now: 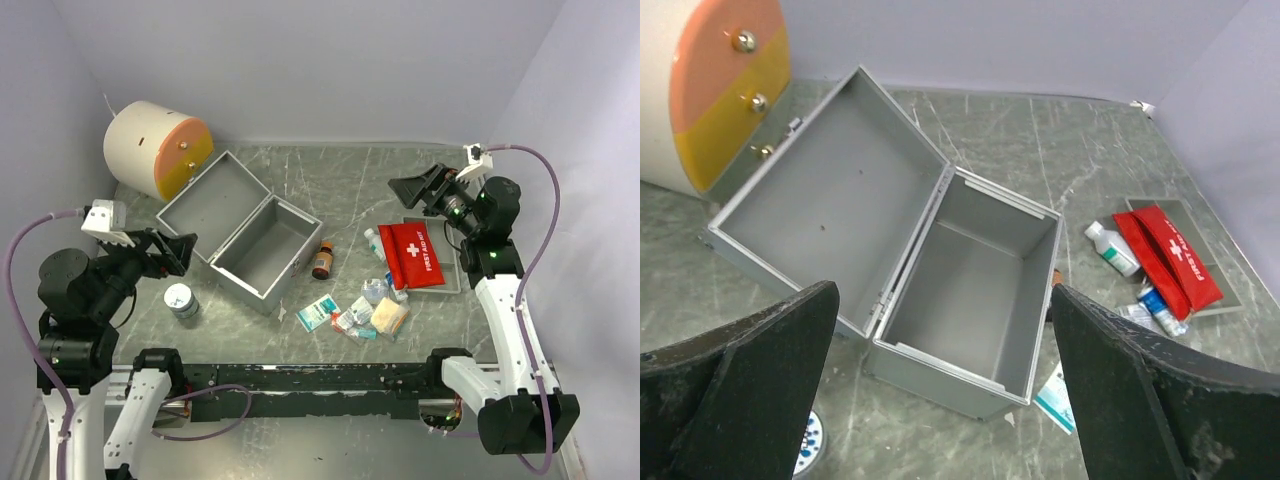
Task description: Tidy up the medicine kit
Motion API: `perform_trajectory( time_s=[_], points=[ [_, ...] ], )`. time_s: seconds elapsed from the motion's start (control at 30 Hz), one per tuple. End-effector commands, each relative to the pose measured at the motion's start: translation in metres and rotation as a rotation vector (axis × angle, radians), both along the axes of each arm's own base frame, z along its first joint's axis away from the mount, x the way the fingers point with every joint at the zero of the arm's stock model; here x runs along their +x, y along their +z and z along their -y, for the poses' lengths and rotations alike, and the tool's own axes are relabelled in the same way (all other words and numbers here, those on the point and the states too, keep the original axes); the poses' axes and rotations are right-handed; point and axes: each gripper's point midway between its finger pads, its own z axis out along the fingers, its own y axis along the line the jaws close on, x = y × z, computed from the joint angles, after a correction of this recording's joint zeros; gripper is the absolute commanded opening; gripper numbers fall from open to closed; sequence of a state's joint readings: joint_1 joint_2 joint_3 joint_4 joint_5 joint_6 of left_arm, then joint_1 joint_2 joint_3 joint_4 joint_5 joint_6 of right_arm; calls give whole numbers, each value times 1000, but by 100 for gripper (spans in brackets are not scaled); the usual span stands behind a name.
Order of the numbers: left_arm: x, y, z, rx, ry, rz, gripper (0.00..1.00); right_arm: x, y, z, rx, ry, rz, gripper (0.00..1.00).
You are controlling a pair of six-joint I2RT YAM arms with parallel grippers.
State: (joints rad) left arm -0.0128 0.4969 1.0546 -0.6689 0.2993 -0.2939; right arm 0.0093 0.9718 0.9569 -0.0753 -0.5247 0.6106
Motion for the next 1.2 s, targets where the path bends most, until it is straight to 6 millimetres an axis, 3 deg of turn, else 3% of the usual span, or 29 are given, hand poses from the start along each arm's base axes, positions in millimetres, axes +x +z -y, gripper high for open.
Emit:
perform_trajectory(
  time_s=[0.0,0.23,0.43,0.57,0.77,0.83,0.93,1.1,1.17],
  points=[
    [-8,-14,11,-46,-57,-45,99,-11,15,-22,37,129,81,81],
    [-12,-32,22,-92,-116,-86,99,-25,6,-53,53,277,124,81],
    [-12,-94,22,-136,-86,-325,94,-35,-9,-74,51,310,139,80],
    [-20,-129,23,-184,-57,-502,90,-34,-21,-73,65,251,120,78],
    [-32,-168,35,-259,-45,-706,88,-17,-54,-65,67,140,6,78],
    [-30,-174,33,-207,-38,-734,90,-13,-64,-64,88,95,-38,77],
    [-24,-178,35,-140,-54,-773,90,-7,-98,-60,64,-6,-195,77],
    [-9,-188,55,-182,-165,-793,88,-24,-141,-82,-51,-37,-373,76],
    [-6,-191,66,-221,-216,-803,81,-35,-155,-94,-101,-40,-414,75]
  ],
)
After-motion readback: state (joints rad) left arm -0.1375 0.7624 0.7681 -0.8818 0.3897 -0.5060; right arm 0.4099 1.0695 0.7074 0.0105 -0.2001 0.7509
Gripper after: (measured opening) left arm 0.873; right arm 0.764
